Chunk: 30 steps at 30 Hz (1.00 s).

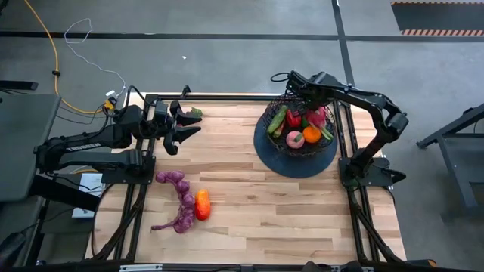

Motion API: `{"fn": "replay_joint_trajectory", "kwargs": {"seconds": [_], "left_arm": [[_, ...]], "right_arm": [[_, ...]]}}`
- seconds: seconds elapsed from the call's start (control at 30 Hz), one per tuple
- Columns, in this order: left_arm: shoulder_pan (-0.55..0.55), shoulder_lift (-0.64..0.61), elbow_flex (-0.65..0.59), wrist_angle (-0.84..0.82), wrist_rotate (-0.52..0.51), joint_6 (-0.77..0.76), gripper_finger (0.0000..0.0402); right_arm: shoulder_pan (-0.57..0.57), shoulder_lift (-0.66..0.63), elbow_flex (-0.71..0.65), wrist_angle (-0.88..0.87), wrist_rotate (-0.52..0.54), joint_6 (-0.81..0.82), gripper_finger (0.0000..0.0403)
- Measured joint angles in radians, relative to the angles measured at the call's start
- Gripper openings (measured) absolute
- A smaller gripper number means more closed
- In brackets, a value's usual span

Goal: Build produce basket
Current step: Put the dragon fruit into the wire basket, then put the purple garlic into the wire basket

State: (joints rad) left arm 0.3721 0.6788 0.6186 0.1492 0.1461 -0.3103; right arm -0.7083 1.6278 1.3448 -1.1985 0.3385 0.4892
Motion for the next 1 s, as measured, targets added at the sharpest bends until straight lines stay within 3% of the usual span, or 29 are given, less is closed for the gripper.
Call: {"fn": "replay_joint_trajectory", "kwargs": {"seconds": [0.37, 0.6, 0.77, 0.9, 1.0], "left_arm": [[0.000, 0.000, 0.000, -0.014, 0.000, 0.000, 0.0145], [0.000, 0.000, 0.000, -0.033, 0.000, 0.000, 0.0131], [0.000, 0.000, 0.000, -0.033, 0.001, 0.000, 0.0120], [0.000, 0.000, 0.000, -0.034, 0.000, 0.000, 0.0108], [0.000, 0.000, 0.000, -0.034, 0.000, 0.002, 0.0093]], "right_arm": [[0.022, 0.001, 0.157, -0.043, 0.008, -0.099, 0.0393], [0.024, -0.009, 0.193, -0.063, -0.089, -0.132, 0.0383], [0.078, -0.127, 0.110, 0.045, -0.104, -0.197, 0.0383], [0.155, -0.307, -0.047, 0.252, -0.114, -0.166, 0.0383], [0.221, -0.451, -0.206, 0.447, -0.213, -0.083, 0.0383]]}}
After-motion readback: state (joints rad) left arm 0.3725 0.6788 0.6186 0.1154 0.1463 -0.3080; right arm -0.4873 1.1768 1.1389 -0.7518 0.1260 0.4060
